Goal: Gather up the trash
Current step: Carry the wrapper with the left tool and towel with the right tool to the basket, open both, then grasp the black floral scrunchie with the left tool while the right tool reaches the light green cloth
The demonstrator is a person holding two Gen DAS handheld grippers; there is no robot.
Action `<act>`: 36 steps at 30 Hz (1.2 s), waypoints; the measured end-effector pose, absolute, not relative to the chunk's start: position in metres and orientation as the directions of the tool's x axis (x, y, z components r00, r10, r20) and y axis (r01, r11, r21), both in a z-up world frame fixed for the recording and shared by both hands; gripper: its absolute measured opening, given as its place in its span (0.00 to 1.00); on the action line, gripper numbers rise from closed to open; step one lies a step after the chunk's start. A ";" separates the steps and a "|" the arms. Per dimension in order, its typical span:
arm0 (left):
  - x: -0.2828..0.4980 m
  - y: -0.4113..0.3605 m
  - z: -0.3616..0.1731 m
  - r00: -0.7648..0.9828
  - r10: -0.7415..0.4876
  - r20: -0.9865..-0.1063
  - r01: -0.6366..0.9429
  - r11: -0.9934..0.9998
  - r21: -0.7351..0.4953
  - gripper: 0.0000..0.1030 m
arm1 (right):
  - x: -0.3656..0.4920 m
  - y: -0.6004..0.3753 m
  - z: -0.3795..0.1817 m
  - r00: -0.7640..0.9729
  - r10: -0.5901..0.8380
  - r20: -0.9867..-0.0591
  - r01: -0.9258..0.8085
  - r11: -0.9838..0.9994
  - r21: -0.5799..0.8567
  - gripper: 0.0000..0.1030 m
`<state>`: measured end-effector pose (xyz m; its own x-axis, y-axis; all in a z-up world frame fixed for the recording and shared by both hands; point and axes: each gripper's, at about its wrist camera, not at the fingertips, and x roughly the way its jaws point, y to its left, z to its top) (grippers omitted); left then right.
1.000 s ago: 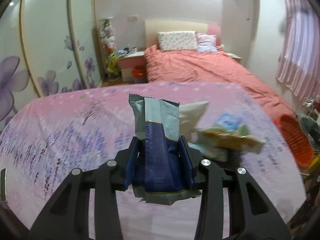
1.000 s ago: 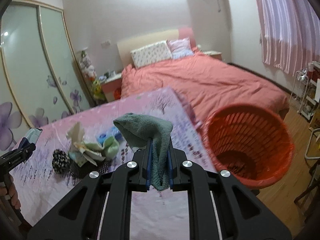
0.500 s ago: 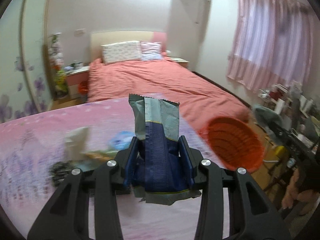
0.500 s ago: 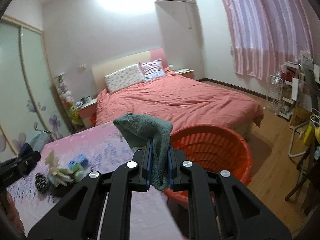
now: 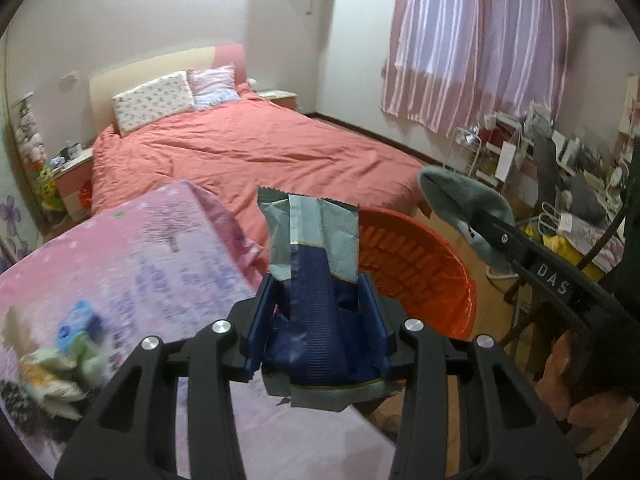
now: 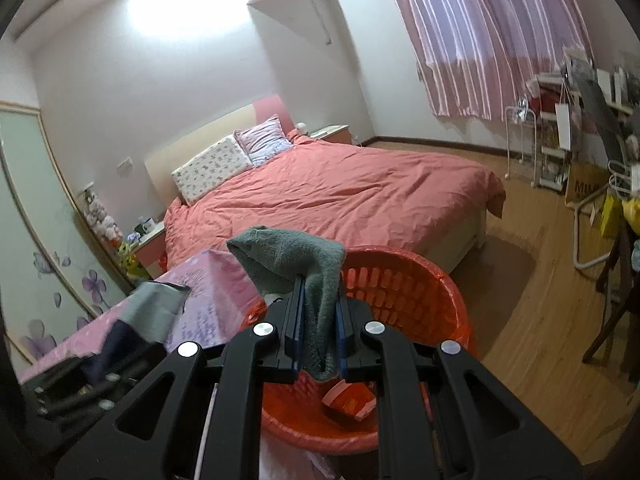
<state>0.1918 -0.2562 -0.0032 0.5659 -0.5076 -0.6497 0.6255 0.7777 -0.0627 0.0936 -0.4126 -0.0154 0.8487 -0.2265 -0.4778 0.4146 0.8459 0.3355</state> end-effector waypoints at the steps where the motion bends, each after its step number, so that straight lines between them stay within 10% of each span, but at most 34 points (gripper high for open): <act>1: 0.197 -0.266 -0.009 0.564 -0.499 -0.658 0.623 0.780 -0.056 0.46 | 0.098 -0.419 -0.020 0.848 -0.214 -0.485 0.413 0.841 0.350 0.16; 3: 0.206 -0.276 -0.021 0.562 -0.479 -0.675 0.611 0.790 -0.052 0.62 | 0.101 -0.426 -0.027 0.843 -0.207 -0.497 0.416 0.836 0.357 0.22; 10: 0.223 -0.255 -0.043 0.576 -0.394 -0.716 0.547 0.837 -0.020 0.67 | 0.102 -0.427 -0.049 0.802 -0.225 -0.554 0.447 0.840 0.306 0.50; 27: 0.176 -0.037 -0.024 0.758 -0.120 -0.641 0.259 0.958 0.126 0.75 | 0.102 -0.330 -0.046 0.787 -0.123 -0.605 0.306 0.928 0.210 0.51; 36: 0.187 0.104 -0.032 0.734 -0.008 -0.679 0.002 1.000 -0.009 0.77 | 0.109 -0.262 -0.058 0.760 -0.064 -0.647 0.215 0.964 0.158 0.51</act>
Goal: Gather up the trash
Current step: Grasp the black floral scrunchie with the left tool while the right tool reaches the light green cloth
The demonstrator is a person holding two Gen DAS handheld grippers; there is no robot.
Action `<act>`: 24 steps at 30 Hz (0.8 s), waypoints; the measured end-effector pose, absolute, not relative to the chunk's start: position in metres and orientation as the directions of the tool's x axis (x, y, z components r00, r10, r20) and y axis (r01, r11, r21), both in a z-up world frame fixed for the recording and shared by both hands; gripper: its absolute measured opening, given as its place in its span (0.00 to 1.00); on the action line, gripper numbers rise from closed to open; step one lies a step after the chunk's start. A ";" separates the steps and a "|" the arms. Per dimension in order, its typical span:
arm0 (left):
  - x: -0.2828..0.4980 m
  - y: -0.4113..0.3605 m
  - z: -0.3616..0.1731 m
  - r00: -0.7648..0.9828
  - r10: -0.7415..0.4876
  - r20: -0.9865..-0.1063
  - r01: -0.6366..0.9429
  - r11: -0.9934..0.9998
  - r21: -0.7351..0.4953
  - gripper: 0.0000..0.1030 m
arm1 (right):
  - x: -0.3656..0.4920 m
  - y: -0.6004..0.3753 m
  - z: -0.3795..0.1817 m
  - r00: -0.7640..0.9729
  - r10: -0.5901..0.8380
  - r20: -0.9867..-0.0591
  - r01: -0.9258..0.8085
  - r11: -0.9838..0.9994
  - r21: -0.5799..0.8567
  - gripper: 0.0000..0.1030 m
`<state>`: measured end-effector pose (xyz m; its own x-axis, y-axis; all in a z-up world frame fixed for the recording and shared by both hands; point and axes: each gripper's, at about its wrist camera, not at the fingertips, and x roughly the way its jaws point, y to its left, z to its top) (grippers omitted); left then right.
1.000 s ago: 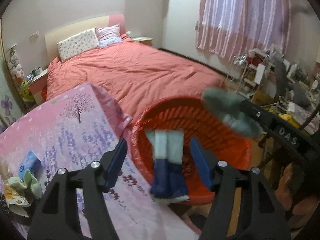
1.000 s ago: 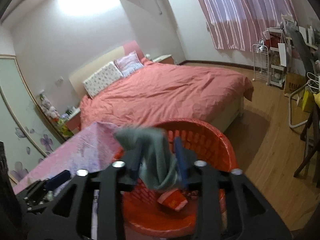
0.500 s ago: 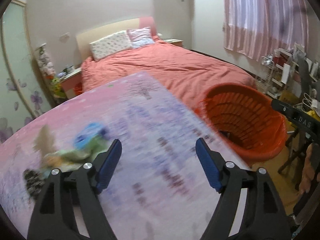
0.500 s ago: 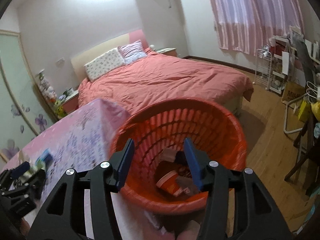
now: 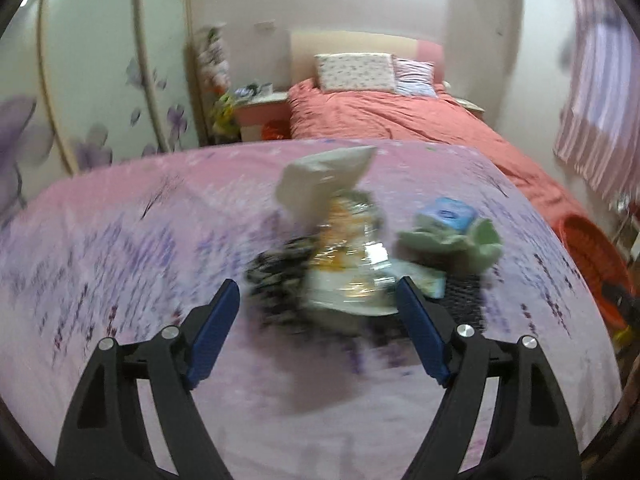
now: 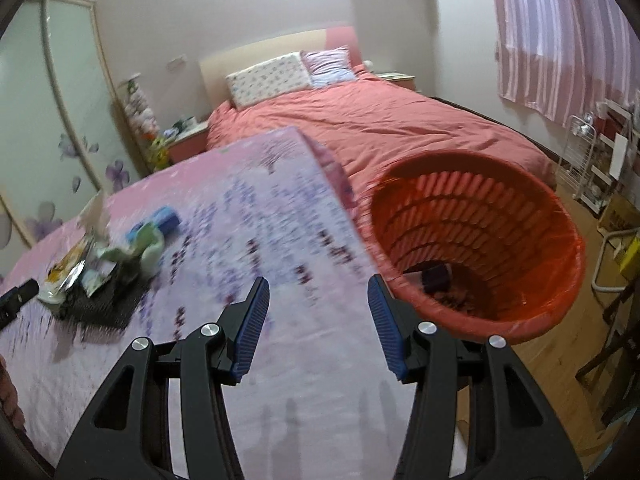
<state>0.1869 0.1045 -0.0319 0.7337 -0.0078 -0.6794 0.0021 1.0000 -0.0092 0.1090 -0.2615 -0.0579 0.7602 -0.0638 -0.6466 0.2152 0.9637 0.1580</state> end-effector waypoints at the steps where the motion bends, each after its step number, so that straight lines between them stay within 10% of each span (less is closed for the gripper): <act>1: 0.188 0.113 -0.034 0.730 0.002 -0.684 -0.015 1.000 -0.012 0.77 | 0.110 -0.256 -0.059 0.758 -0.060 -0.650 0.206 0.967 0.151 0.51; 11: 0.233 0.124 -0.060 0.664 -0.005 -0.748 -0.039 0.998 -0.041 0.71 | 0.118 -0.216 -0.064 0.740 -0.038 -0.671 0.147 0.983 0.106 0.51; 15: 0.247 0.118 -0.078 0.608 0.007 -0.794 -0.035 0.999 -0.017 0.36 | 0.120 -0.207 -0.065 0.736 -0.032 -0.676 0.133 0.986 0.099 0.51; 24: 0.240 0.159 -0.082 0.598 0.112 -0.794 -0.122 0.991 0.048 0.42 | 0.137 -0.177 -0.070 0.727 0.017 -0.686 0.069 0.993 0.097 0.51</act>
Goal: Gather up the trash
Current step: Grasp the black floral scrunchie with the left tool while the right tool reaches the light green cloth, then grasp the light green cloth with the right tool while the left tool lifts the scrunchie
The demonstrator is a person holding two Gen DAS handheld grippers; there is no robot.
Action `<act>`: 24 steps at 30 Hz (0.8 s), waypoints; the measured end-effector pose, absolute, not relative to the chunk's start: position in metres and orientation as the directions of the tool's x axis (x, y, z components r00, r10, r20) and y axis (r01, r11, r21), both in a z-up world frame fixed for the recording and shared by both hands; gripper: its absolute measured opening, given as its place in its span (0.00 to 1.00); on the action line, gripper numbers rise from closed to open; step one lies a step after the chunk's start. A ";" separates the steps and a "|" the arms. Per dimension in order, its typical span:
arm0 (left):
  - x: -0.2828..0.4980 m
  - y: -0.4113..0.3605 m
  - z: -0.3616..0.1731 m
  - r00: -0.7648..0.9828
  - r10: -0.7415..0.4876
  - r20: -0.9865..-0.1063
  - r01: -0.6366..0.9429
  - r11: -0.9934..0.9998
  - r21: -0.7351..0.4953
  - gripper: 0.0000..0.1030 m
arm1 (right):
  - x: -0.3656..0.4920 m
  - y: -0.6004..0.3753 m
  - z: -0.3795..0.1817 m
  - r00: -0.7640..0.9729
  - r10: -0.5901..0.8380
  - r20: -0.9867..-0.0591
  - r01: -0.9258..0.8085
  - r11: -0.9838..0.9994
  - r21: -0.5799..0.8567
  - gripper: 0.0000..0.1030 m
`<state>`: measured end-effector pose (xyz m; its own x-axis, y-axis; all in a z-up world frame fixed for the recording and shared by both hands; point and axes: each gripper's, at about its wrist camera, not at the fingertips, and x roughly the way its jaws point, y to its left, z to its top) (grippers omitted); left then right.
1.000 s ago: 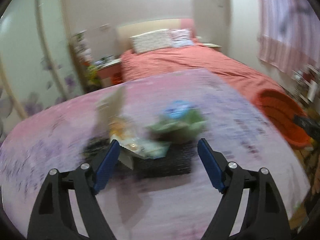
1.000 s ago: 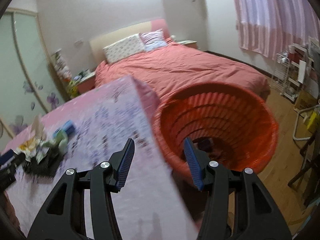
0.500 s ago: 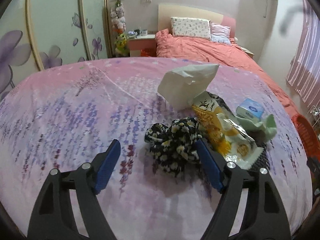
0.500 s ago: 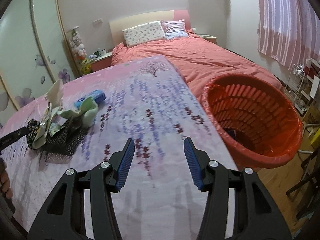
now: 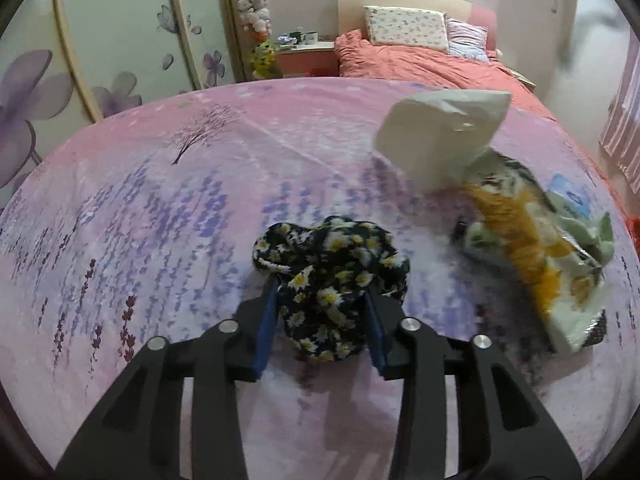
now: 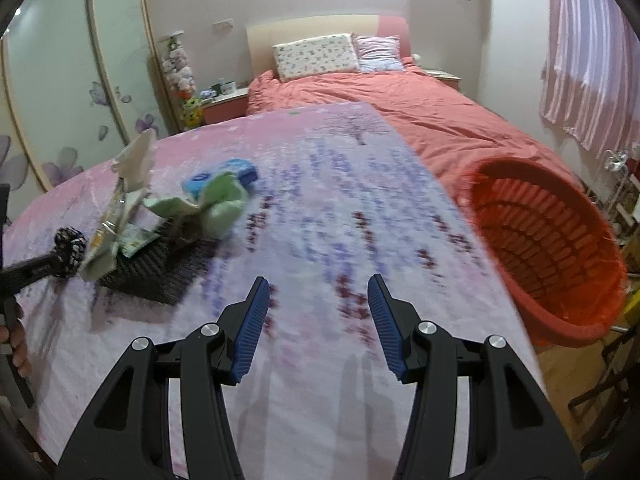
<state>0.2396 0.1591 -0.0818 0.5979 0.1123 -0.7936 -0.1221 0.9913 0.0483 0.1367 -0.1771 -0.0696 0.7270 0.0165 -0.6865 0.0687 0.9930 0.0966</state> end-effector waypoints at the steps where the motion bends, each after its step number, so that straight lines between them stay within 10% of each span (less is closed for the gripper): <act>1: 0.239 0.159 -0.083 0.603 0.117 -0.789 -0.119 0.991 0.056 0.42 | 0.143 -0.171 -0.070 0.725 0.034 -0.688 0.057 0.992 0.109 0.51; 12: 0.240 0.159 -0.086 0.611 0.127 -0.781 -0.114 0.991 0.072 0.46 | 0.214 -0.138 -0.073 0.698 0.088 -0.711 0.044 0.985 0.166 0.50; 14: 0.239 0.160 -0.087 0.610 0.133 -0.781 -0.121 0.990 0.074 0.48 | 0.226 -0.138 -0.080 0.674 0.087 -0.734 0.065 0.982 0.177 0.40; 16: 0.239 0.161 -0.088 0.609 0.132 -0.783 -0.124 0.990 0.070 0.49 | 0.232 -0.138 -0.088 0.646 0.122 -0.754 0.062 0.976 0.211 0.09; 24: 0.237 0.174 -0.089 0.605 0.093 -0.790 -0.136 0.991 0.012 0.53 | 0.188 -0.148 -0.073 0.722 0.039 -0.690 0.075 0.988 0.134 0.05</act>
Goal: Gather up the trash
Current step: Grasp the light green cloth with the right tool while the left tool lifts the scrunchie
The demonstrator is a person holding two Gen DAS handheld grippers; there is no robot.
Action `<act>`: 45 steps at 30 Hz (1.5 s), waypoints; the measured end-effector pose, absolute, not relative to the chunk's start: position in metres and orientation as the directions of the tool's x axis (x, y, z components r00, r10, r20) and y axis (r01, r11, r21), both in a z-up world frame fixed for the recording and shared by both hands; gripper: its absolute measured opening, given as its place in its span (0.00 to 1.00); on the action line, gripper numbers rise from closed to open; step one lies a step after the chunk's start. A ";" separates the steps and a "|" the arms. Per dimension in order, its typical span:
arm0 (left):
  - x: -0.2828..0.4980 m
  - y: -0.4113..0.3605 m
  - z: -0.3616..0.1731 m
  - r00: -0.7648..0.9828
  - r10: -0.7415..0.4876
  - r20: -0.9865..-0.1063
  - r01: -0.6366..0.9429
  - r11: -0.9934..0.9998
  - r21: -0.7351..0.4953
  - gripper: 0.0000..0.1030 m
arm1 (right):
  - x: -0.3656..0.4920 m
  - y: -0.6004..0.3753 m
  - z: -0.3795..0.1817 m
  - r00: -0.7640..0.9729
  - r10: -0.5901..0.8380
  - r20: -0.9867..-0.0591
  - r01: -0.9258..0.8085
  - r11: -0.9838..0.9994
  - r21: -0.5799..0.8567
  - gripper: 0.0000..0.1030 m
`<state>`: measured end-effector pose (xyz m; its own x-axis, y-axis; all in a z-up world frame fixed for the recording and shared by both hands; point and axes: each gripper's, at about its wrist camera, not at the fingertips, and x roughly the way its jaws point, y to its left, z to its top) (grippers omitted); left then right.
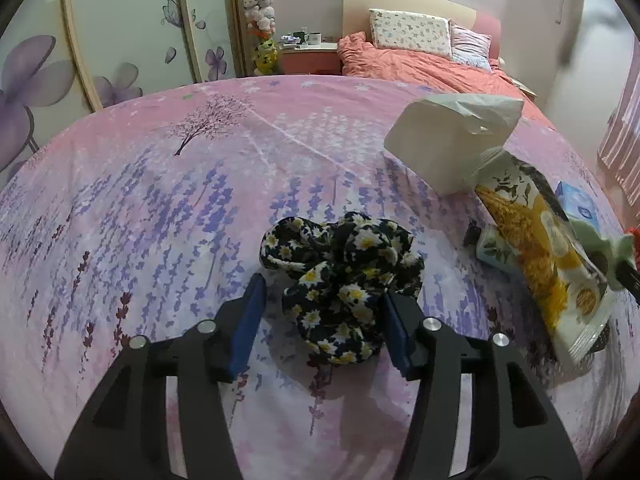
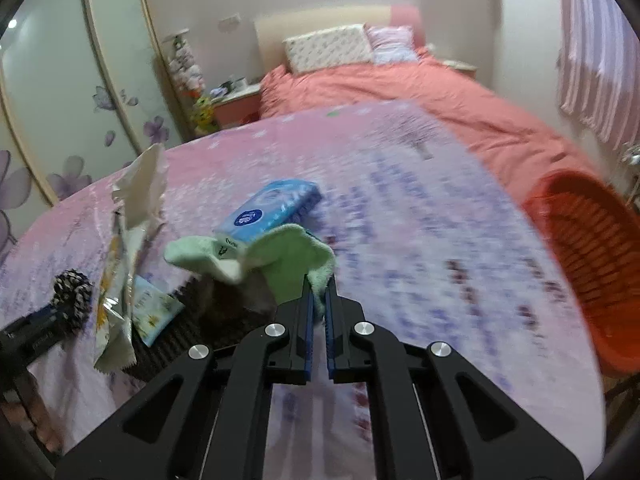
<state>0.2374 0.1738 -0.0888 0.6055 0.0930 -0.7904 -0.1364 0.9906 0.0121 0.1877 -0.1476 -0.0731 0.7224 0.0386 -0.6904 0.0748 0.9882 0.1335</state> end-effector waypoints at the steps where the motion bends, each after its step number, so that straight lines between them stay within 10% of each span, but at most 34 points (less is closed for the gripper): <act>1: 0.240 0.177 -0.089 0.605 0.094 -0.790 -0.136 0.991 0.013 0.53 | 0.181 -0.153 -0.071 0.731 0.012 -0.683 0.095 0.988 0.119 0.05; 11: 0.241 0.178 -0.089 0.605 0.097 -0.790 -0.137 0.990 0.016 0.54 | 0.147 -0.190 -0.070 0.711 0.017 -0.703 0.095 0.988 0.121 0.07; 15: 0.241 0.179 -0.089 0.604 0.096 -0.791 -0.140 0.990 0.013 0.55 | 0.141 -0.189 -0.066 0.713 0.113 -0.692 0.029 0.981 0.191 0.55; 21: 0.241 0.179 -0.090 0.604 0.096 -0.791 -0.140 0.990 0.013 0.56 | 0.153 -0.178 -0.063 0.722 0.088 -0.686 0.045 0.984 0.174 0.64; 30: 0.242 0.180 -0.090 0.604 0.095 -0.791 -0.139 0.990 0.013 0.56 | 0.191 -0.159 -0.093 0.629 -0.025 -0.777 0.110 0.992 0.057 0.54; 37: 0.242 0.180 -0.090 0.604 0.095 -0.791 -0.139 0.990 0.013 0.56 | 0.182 -0.155 -0.091 0.641 -0.016 -0.768 0.083 0.995 0.049 0.09; 45: 0.242 0.180 -0.090 0.604 0.098 -0.791 -0.140 0.990 0.015 0.58 | 0.176 -0.179 -0.090 0.634 -0.091 -0.768 0.202 0.978 0.050 0.09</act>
